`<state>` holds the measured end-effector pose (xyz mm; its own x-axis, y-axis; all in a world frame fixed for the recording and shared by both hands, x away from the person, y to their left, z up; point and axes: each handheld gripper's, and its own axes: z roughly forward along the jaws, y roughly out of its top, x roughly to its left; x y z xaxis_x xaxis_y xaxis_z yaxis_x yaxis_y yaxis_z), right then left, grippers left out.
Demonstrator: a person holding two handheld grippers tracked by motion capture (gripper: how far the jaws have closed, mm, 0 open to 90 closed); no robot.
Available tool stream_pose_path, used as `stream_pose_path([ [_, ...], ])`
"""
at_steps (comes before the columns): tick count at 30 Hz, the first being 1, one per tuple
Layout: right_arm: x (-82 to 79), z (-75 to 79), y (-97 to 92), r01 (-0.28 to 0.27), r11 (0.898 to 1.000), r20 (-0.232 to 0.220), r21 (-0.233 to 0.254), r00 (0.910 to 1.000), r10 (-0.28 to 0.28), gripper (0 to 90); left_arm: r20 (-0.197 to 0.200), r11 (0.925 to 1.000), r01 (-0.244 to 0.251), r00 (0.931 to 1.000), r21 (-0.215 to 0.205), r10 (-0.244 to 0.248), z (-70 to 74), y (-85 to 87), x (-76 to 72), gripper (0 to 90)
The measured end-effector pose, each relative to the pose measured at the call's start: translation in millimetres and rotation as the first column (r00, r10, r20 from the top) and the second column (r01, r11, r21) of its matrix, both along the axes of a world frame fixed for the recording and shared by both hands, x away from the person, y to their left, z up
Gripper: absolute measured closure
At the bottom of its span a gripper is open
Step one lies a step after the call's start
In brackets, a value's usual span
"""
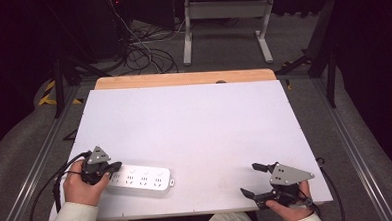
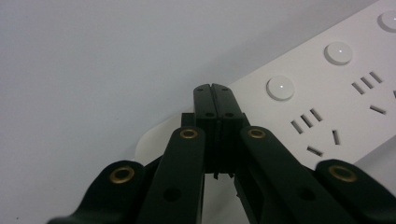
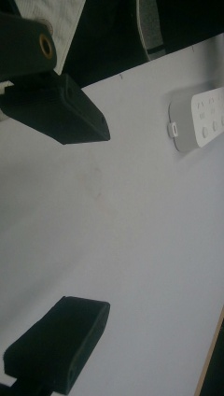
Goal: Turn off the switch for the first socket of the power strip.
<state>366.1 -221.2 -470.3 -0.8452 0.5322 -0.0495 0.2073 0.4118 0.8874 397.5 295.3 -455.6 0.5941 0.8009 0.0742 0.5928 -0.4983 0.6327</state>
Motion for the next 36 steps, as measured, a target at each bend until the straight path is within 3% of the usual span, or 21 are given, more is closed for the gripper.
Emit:
stream_pose_path([
  [2, 0.4, -0.3, -0.5, 0.000, 1.000, -0.001, 0.001, 1.0000, 0.000, 15.2, 0.024, 0.9997, -0.008, 0.9997, -0.022, 0.009, 1.7, 0.0, -2.0, 90.0],
  [5, 1.1, 0.0, -1.3, 0.002, 1.000, 0.001, 0.002, 1.0000, -0.002, 15.2, 0.076, 0.9943, -0.024, 0.9966, -0.104, 0.032, 18.8, 8.2, -7.1, 90.0],
  [8, 1.5, 0.0, -1.2, 0.003, 1.000, 0.002, 0.003, 1.0000, -0.003, 15.2, 0.079, 0.9920, -0.010, 0.9966, -0.126, 0.020, 25.0, 10.1, -9.1, 90.0],
  [14, 0.6, 0.3, -1.3, 0.008, 1.000, 0.005, 0.000, 1.0000, -0.008, 15.2, 0.090, 0.9884, 0.008, 0.9959, -0.152, 0.005, 32.6, 8.2, -14.3, 90.0],
  [16, 0.9, 0.1, -1.6, 0.007, 1.000, 0.005, 0.000, 1.0000, -0.007, 15.2, 0.099, 0.9909, 0.022, 0.9950, -0.133, -0.009, 36.5, 6.7, -15.9, 90.0],
  [24, 1.3, -0.2, -1.7, 0.007, 1.000, 0.000, 0.000, 1.0000, -0.007, 15.2, 0.112, 0.9905, 0.031, 0.9935, -0.134, -0.016, 40.7, 5.3, -17.3, 90.0],
  [27, 1.6, -0.4, -1.2, 0.004, 1.000, 0.002, -0.003, 1.0000, -0.004, 15.2, 0.107, 0.9868, 0.031, 0.9942, -0.159, -0.014, 41.8, 4.5, -18.8, 90.0],
  [31, 1.7, -0.6, -1.4, 0.006, 1.000, -0.001, -0.002, 1.0000, -0.006, 15.2, 0.134, 0.9839, 0.042, 0.9908, -0.174, -0.018, 44.3, 6.2, -19.3, 89.7],
  [33, 1.8, -0.7, -1.4, 0.004, 1.000, 0.000, -0.003, 1.0000, -0.004, 15.2, 0.136, 0.9815, 0.033, 0.9907, -0.189, -0.007, 45.7, 6.9, -19.7, 72.3],
  [36, 1.9, -0.8, -1.3, 0.004, 1.000, -0.002, -0.002, 1.0000, -0.004, 15.2, 0.155, 0.9741, 0.051, 0.9878, -0.220, -0.017, 47.7, 7.0, -21.8, 68.3],
])
